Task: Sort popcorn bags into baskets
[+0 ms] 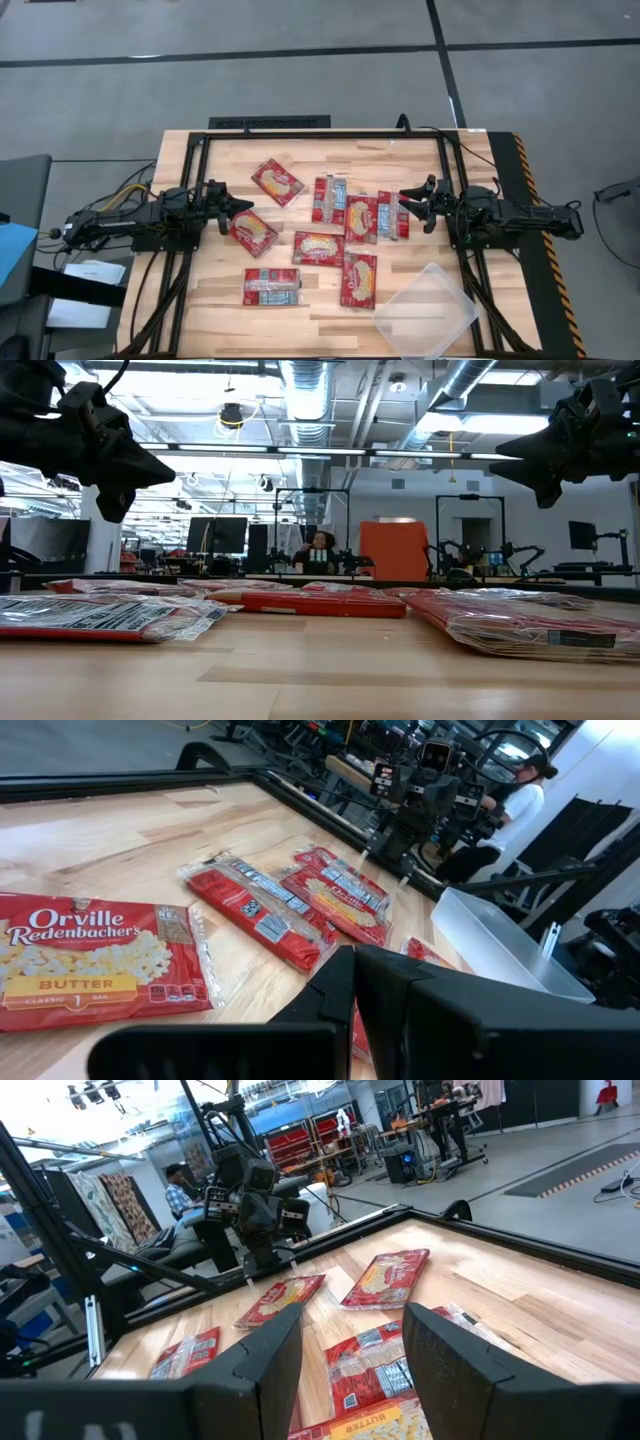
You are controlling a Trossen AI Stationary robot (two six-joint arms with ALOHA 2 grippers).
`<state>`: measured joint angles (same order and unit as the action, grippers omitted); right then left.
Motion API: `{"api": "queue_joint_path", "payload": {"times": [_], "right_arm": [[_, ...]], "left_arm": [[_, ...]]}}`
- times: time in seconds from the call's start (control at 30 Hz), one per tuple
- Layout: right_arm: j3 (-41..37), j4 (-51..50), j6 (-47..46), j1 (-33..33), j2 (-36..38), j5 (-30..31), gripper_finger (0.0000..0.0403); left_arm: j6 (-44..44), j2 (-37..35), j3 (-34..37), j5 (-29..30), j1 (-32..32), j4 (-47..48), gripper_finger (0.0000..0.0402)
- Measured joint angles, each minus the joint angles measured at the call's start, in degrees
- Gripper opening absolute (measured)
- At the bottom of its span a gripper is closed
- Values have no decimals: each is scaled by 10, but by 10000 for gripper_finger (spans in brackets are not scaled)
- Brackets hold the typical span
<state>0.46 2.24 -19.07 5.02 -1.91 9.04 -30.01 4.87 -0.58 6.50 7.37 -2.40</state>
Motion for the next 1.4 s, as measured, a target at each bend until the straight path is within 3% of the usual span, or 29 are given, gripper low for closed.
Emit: {"api": "queue_joint_path", "payload": {"times": [0.23,0.37,0.6,0.77,0.9,1.07,1.3,1.4], "right_arm": [[0,0,0,0,0,0,192],[0,0,0,0,0,0,188],[0,15,-6,0,0,1,185],[0,42,-86,0,1,1,189],[0,62,-182,0,1,1,193],[0,80,-323,-1,1,1,193],[0,13,-362,6,-2,47,193],[0,25,-419,8,-15,46,192]], "left_arm": [[-66,0,0,3,0,-1,0],[-149,0,0,13,0,-1,0],[-214,0,0,118,0,-32,0],[-266,0,0,168,0,-96,0],[-261,0,-1,193,0,-198,2],[-188,7,-29,212,0,-263,29],[-124,80,-84,290,0,-289,84],[-122,125,-106,287,0,-290,99]]}}
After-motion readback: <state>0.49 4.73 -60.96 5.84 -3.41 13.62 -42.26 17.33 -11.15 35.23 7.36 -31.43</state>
